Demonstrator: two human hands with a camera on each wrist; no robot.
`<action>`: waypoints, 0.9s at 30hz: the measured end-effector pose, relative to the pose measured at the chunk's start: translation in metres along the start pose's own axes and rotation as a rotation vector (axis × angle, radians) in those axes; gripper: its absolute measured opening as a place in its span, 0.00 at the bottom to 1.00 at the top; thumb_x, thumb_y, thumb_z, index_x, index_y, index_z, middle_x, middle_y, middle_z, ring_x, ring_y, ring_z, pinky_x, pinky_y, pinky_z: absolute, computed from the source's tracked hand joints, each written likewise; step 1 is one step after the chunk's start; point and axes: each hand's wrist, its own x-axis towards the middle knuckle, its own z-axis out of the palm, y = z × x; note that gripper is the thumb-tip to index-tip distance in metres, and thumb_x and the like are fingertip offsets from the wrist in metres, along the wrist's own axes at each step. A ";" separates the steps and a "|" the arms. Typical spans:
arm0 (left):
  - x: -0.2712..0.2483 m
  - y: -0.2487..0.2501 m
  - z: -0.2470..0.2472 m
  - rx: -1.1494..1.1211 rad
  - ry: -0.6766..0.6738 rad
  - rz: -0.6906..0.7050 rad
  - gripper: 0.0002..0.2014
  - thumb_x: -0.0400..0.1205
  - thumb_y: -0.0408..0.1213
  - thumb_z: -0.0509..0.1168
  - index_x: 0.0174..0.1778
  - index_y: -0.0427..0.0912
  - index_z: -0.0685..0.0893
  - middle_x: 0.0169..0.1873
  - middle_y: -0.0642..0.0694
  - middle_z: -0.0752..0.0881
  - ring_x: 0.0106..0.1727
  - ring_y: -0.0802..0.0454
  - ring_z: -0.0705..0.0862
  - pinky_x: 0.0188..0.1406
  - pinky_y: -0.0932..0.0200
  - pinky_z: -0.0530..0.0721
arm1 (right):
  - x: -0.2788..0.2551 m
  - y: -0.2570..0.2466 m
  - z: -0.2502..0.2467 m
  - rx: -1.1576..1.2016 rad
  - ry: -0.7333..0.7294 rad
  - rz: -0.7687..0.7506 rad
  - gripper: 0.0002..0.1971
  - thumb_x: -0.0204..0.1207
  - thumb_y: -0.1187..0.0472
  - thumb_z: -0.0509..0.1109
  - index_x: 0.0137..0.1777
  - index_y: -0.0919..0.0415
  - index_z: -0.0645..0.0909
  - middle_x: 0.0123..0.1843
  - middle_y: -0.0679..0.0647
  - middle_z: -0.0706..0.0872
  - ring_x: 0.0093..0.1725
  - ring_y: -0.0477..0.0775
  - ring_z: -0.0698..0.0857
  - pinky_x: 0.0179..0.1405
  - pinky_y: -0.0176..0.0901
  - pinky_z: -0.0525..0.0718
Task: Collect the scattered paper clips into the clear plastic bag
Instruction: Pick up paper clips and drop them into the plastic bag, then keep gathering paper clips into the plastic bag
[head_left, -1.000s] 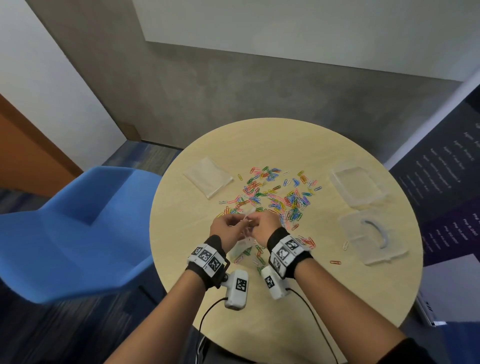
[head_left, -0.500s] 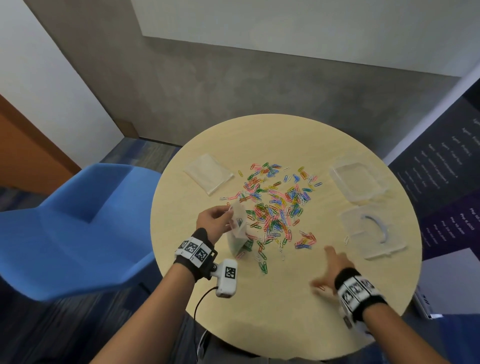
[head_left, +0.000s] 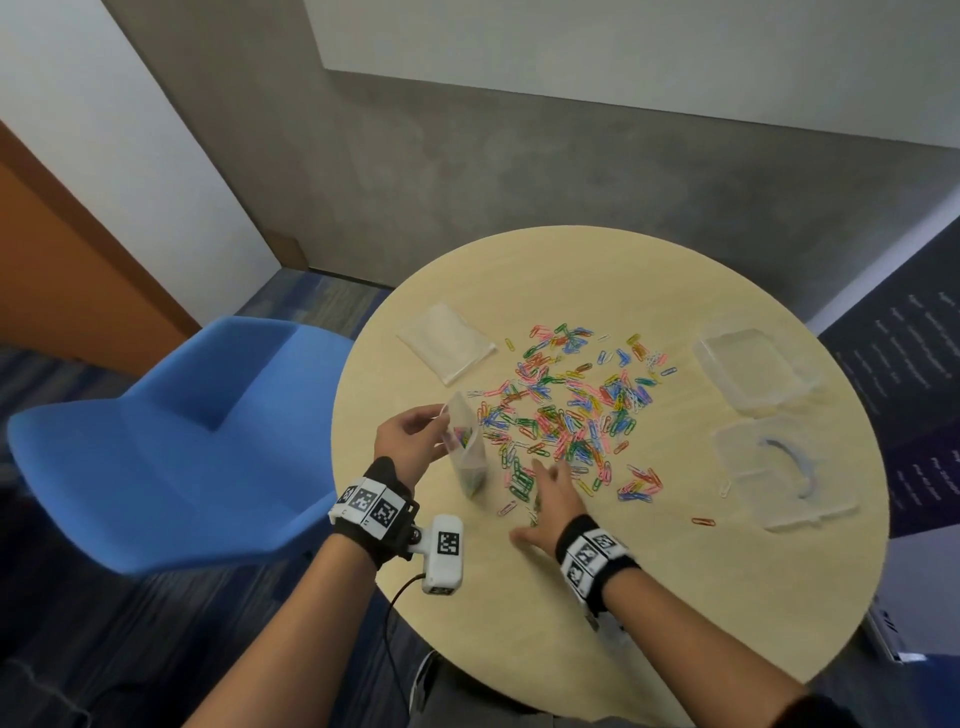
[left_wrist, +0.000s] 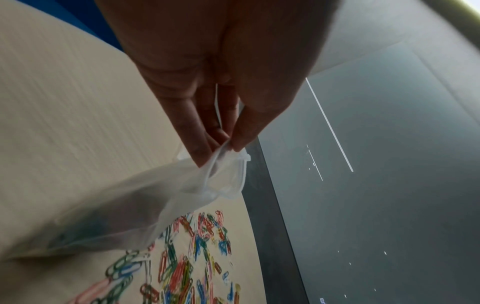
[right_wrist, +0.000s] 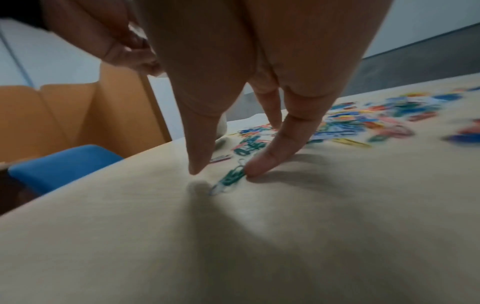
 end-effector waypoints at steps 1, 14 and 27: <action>0.000 0.001 -0.005 -0.004 0.005 0.005 0.08 0.80 0.32 0.70 0.53 0.34 0.89 0.37 0.42 0.89 0.34 0.56 0.89 0.36 0.61 0.89 | 0.006 -0.007 0.001 -0.043 0.005 -0.040 0.56 0.62 0.49 0.83 0.84 0.50 0.50 0.84 0.55 0.49 0.79 0.60 0.66 0.76 0.51 0.72; -0.002 -0.017 -0.014 0.022 0.055 -0.057 0.10 0.79 0.34 0.72 0.54 0.35 0.90 0.48 0.39 0.91 0.45 0.44 0.89 0.51 0.46 0.90 | 0.032 -0.005 -0.004 -0.554 0.045 -0.356 0.12 0.80 0.70 0.59 0.60 0.66 0.79 0.60 0.61 0.76 0.55 0.60 0.78 0.44 0.46 0.75; -0.012 -0.027 0.052 0.123 -0.107 -0.089 0.10 0.80 0.29 0.70 0.56 0.30 0.86 0.32 0.40 0.87 0.30 0.46 0.86 0.40 0.53 0.88 | 0.015 -0.007 -0.099 1.436 0.005 -0.024 0.10 0.73 0.74 0.73 0.54 0.73 0.85 0.52 0.66 0.89 0.49 0.58 0.89 0.49 0.42 0.89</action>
